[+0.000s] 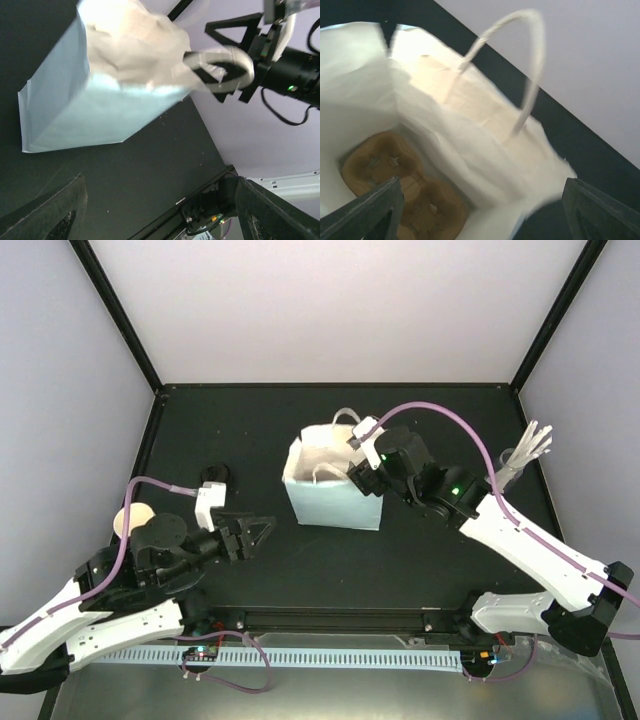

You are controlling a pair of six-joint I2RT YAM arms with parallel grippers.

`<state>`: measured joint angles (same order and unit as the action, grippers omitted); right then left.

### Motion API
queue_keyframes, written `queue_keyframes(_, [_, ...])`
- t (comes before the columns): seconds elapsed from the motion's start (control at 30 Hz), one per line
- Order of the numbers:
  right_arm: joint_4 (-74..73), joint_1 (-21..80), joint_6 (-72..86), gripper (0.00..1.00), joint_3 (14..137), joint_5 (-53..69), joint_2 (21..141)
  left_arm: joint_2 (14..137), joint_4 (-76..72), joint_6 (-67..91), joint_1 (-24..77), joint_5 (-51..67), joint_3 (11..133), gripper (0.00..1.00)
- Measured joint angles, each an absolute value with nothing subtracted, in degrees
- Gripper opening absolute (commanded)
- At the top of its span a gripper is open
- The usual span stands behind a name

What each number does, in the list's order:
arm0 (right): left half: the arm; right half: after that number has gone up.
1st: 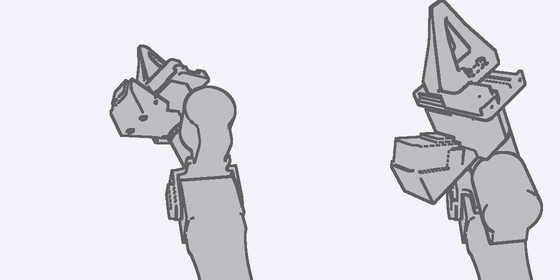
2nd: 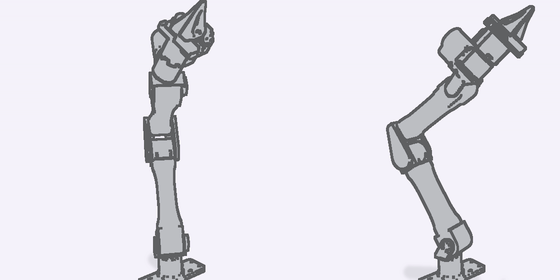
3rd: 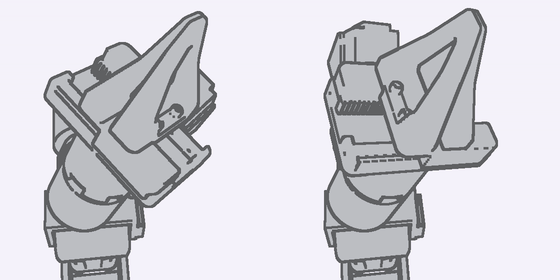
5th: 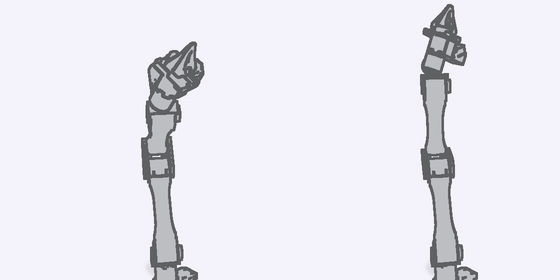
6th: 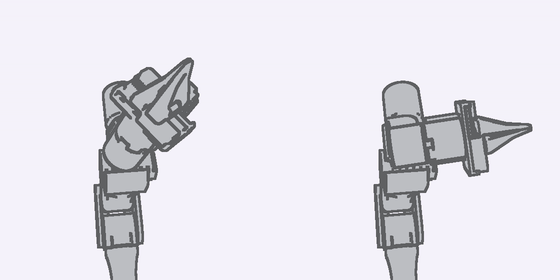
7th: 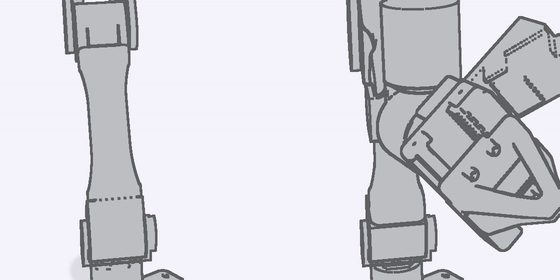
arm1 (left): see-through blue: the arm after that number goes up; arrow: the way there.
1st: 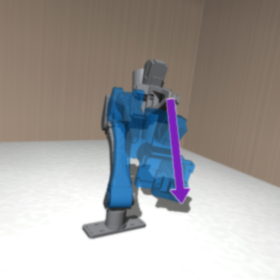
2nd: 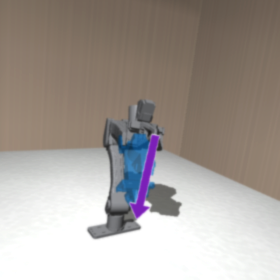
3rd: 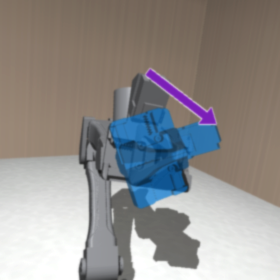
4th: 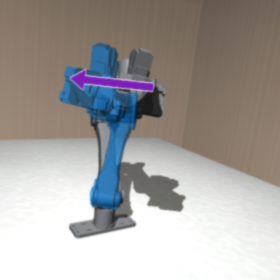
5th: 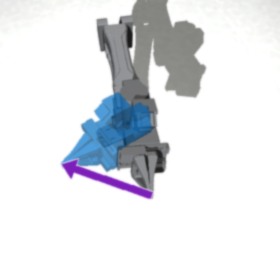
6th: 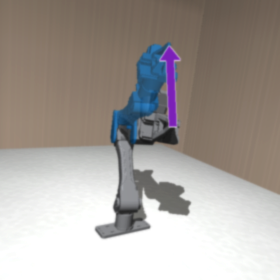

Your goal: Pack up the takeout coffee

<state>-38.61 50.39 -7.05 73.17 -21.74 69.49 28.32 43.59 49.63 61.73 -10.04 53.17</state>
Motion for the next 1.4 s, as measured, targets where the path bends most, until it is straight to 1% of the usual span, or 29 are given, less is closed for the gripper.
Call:
queue_keyframes(0.27, [-40.3, 50.2, -5.1, 0.97, 76.5, -22.3, 68.3, 27.7, 44.6, 50.3, 61.7, -9.6, 49.9, 0.84])
queue_keyframes(0.47, [-42.0, 50.1, -4.1, 0.97, 76.5, -22.0, 64.1, 27.7, 44.6, 51.2, 61.7, -8.4, 47.1, 0.84])
queue_keyframes(0.8, [-45.2, 50.1, 2.1, 1.00, 75.7, -22.8, 62.1, 27.7, 44.9, 52.7, 61.7, -7.3, 41.8, 0.86])
queue_keyframes(0.97, [-46.1, 50.1, 8.0, 1.00, 69.9, -25.1, 56.6, 28.2, 46.4, 53.0, 61.7, -7.4, 40.6, 0.89])
queue_keyframes(1.03, [-45.9, 50.1, 10.7, 1.00, 66.2, -25.7, 53.8, 29.9, 47.8, 53.0, 61.7, -7.5, 40.6, 0.94])
queue_keyframes(1.07, [-45.8, 50.1, 12.0, 1.00, 64.5, -25.8, 52.7, 30.2, 47.9, 53.0, 61.7, -7.5, 40.6, 0.98])
queue_keyframes(1.23, [-44.3, 50.1, 18.9, 1.00, 54.4, -26.0, 47.9, 34.9, 51.5, 52.7, 61.7, -8.8, 40.6, 0.99])
queue_keyframes(1.4, [-39.7, 50.1, 23.0, 1.00, 44.4, -25.7, 45.0, 38.7, 54.0, 52.2, 60.7, -9.9, 41.1, 0.99])
